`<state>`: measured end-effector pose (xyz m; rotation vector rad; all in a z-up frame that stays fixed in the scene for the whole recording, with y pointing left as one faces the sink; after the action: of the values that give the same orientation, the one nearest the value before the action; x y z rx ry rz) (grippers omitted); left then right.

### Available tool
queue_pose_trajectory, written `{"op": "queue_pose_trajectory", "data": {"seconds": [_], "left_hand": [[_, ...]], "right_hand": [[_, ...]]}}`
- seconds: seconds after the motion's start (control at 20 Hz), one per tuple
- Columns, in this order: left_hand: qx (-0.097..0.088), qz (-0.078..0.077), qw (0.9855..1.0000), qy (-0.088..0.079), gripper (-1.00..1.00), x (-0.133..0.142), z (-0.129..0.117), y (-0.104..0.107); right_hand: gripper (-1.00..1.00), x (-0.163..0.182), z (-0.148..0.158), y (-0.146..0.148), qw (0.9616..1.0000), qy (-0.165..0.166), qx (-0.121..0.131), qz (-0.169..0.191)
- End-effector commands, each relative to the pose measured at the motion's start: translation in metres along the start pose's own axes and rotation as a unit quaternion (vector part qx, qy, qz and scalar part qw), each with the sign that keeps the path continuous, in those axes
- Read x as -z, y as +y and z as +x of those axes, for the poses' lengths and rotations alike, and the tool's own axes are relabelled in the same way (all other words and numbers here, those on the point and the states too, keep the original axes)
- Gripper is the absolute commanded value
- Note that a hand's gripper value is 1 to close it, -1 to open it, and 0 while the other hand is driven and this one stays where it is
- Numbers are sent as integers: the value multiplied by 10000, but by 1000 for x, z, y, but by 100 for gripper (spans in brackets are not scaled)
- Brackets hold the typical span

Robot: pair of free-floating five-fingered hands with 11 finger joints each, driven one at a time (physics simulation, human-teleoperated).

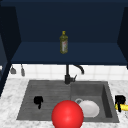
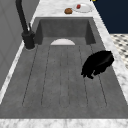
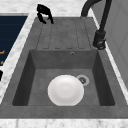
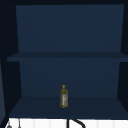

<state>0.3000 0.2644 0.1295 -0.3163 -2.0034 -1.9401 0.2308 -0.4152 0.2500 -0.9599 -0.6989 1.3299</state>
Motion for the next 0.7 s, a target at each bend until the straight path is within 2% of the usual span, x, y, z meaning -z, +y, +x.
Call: {"op": "queue_pose_trajectory", "data": {"seconds": [0.0,0.25,0.65], "left_hand": [[0,0,10000,0,0,0,0,0],[0,0,10000,0,0,0,0,0],[0,0,10000,0,0,0,0,0]], "right_hand": [[100,-7,26,-13,10000,-69,19,2],[100,-13,62,-23,9997,-110,182,-69],[100,-18,121,-24,9992,-176,250,-261]]}}
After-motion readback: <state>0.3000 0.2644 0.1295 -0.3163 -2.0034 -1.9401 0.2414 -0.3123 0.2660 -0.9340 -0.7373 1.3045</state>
